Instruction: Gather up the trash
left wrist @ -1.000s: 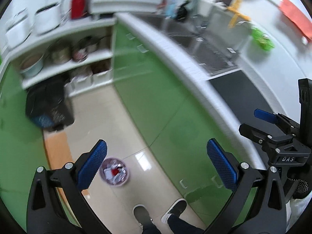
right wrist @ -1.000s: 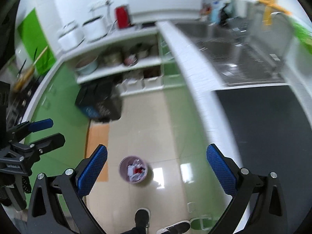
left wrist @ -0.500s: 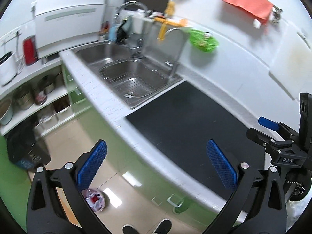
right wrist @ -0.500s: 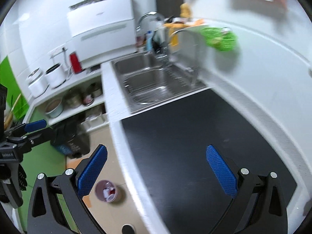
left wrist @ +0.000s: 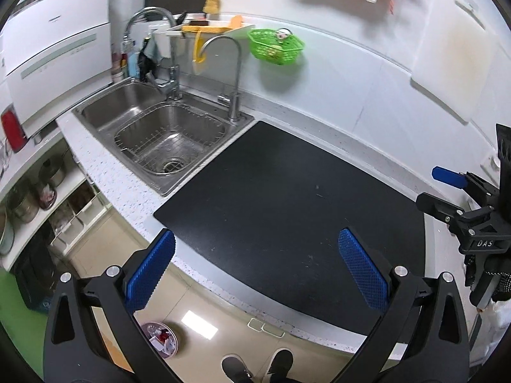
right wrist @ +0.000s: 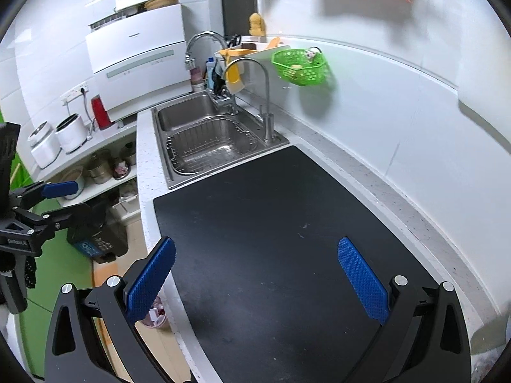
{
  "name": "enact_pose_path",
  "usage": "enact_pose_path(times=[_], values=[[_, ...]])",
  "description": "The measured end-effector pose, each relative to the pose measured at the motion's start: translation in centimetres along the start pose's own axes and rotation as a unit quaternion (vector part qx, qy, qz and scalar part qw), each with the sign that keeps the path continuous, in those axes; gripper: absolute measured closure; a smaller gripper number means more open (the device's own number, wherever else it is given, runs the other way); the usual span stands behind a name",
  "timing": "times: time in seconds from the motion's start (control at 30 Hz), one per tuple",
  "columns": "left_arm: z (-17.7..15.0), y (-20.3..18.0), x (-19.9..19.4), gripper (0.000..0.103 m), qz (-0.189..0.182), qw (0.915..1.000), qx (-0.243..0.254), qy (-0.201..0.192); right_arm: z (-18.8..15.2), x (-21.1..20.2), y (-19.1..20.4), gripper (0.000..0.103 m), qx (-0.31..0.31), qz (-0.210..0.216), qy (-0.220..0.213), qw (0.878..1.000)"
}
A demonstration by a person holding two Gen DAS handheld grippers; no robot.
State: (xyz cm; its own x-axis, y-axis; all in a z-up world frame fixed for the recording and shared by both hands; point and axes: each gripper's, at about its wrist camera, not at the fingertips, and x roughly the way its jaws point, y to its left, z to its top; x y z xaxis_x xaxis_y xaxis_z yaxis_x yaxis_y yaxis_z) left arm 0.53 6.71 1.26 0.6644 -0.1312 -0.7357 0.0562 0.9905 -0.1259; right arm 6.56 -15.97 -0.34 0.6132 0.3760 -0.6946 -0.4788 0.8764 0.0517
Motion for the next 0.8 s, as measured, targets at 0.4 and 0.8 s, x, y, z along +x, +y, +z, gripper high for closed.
enact_pose_path(times=[0.4, 0.8], values=[[-0.2, -1.3, 0.8, 0.003, -0.016, 0.9985, 0.047, 0.023, -0.9, -0.7, 0.2, 0.006, 0.017, -0.012, 0.017, 1.000], [0.2, -1.1, 0.0, 0.003, 0.011, 0.9985, 0.052, 0.014, -0.5, -0.3, 0.9, 0.006, -0.003, -0.011, 0.019, 1.000]])
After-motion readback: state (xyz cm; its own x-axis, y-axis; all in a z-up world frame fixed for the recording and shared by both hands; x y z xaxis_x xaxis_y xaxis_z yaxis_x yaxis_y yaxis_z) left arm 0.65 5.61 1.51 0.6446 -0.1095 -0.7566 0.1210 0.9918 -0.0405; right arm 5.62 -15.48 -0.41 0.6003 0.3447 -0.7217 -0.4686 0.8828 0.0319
